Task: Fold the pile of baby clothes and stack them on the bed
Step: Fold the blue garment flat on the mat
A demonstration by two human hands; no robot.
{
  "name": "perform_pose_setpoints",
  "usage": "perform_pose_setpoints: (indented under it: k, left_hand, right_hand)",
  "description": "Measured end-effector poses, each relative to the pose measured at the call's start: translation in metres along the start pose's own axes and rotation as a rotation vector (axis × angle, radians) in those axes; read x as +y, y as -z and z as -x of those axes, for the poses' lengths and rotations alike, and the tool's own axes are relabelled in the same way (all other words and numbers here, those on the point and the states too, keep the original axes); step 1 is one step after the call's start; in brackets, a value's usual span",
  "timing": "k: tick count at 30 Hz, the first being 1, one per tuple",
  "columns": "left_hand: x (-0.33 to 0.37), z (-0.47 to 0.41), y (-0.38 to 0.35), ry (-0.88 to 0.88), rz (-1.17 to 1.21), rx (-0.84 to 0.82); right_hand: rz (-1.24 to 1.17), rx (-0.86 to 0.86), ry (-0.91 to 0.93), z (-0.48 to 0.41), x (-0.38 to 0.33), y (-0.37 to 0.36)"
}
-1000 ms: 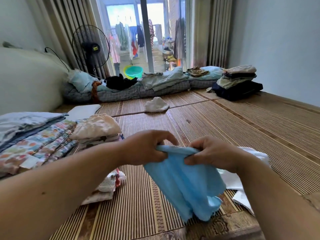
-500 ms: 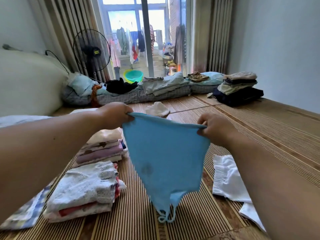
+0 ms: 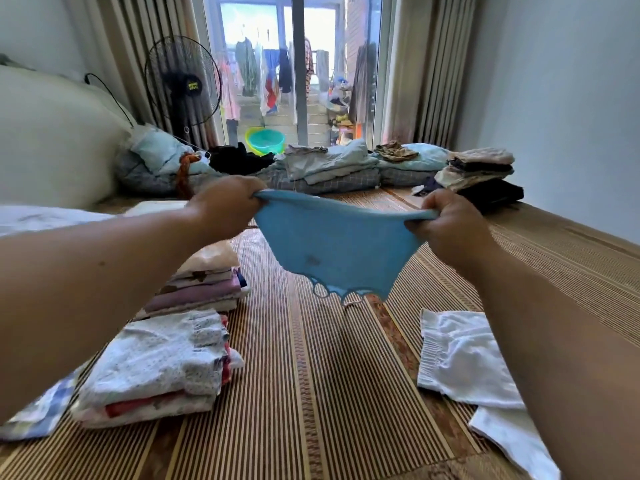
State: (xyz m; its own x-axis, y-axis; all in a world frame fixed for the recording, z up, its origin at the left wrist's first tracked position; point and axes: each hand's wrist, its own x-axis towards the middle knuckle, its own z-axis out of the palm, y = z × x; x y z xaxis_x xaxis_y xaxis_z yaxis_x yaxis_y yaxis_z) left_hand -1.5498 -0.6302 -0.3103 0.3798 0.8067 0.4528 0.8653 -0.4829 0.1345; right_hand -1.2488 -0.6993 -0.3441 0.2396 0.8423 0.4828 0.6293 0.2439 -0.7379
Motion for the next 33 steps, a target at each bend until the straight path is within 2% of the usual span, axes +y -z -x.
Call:
perform_pose_setpoints:
  k: [2, 8, 12, 14, 16, 19, 23, 26, 28, 33]
  left_hand:
    - [0.005, 0.029, -0.007, -0.052, 0.041, -0.136]
    - [0.022, 0.135, -0.039, -0.141, -0.033, -0.683]
    - [0.032, 0.183, -0.057, -0.173, -0.017, -0.898]
    - [0.036, 0.193, -0.059, -0.129, 0.045, -1.016]
    - [0.034, 0.195, -0.059, -0.058, 0.089, -1.086]
    - [0.027, 0.184, -0.062, 0.065, 0.194, -0.998]
    - [0.014, 0.150, -0.080, 0.228, 0.339, -0.704]
    - [0.004, 0.115, -0.106, 0.347, 0.390, -0.535]
    - [-0.002, 0.091, -0.126, 0.388, 0.383, -0.445]
    - [-0.013, 0.047, -0.176, 0.468, 0.239, -0.413]
  right_hand:
    - [-0.009, -0.119, -0.036, 0.025, 0.008, -0.001]
    - [0.044, -0.649, -0.241, 0.111, 0.032, -0.002]
    - [-0.131, -0.889, -0.453, 0.150, 0.043, -0.004]
    - [-0.111, -1.054, -0.534, 0.156, 0.048, -0.002]
    - [-0.100, -1.132, -0.599, 0.156, 0.053, -0.001]
    - [-0.170, -1.033, -0.631, 0.149, 0.059, -0.007]
    - [-0.228, -0.622, -0.546, 0.124, 0.073, -0.022]
    - [-0.344, -0.305, -0.534, 0.101, 0.087, -0.042]
    - [-0.362, -0.158, -0.541, 0.087, 0.097, -0.058]
    - [-0.433, 0.074, -0.691, 0.062, 0.132, -0.092]
